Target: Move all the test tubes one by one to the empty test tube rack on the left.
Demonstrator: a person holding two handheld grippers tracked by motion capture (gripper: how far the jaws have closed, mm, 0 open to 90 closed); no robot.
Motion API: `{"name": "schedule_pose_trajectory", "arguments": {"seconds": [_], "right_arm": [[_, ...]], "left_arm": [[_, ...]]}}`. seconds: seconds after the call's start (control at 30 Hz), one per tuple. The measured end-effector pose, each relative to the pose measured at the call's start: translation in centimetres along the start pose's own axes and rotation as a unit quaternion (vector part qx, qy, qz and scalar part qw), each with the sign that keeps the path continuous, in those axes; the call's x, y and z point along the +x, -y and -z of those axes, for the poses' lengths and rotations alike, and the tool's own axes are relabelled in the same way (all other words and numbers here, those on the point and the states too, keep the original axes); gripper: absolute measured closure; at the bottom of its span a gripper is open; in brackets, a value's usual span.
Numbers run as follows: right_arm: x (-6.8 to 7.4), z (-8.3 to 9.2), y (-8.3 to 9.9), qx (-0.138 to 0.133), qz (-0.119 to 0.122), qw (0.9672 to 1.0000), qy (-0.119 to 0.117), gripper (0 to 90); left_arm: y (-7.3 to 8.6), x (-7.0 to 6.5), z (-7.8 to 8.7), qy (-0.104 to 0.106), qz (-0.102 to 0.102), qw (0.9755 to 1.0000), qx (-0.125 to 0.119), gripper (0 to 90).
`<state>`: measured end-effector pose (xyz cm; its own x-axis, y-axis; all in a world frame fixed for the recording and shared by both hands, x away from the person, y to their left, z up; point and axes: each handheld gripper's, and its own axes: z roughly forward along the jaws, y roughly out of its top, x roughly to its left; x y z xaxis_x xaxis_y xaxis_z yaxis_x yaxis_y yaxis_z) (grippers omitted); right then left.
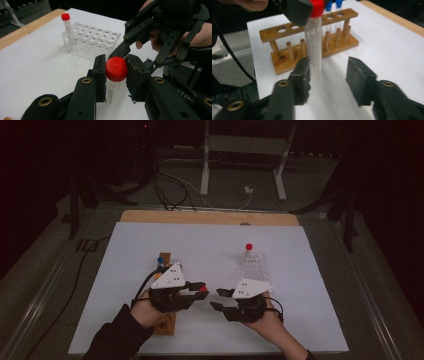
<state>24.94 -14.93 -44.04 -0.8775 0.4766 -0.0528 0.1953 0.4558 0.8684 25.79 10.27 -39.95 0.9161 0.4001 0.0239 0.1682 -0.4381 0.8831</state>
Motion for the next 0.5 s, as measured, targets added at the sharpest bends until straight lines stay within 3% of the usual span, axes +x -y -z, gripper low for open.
{"name": "schedule_pose_trajectory", "arguments": {"seconds": [0.27,0.5], "right_arm": [[-1.6,1.2,-0.1,-0.016,-0.026,0.9988,0.038,33.0],[-3.0,1.1,0.4,-0.003,-0.062,0.9959,0.067,11.2]], "left_arm": [[-0.5,0.6,2.0,-0.028,0.007,0.9994,-0.017,71.9],[-0.7,0.8,3.3,-0.045,0.009,0.9985,-0.029,71.9]]}}
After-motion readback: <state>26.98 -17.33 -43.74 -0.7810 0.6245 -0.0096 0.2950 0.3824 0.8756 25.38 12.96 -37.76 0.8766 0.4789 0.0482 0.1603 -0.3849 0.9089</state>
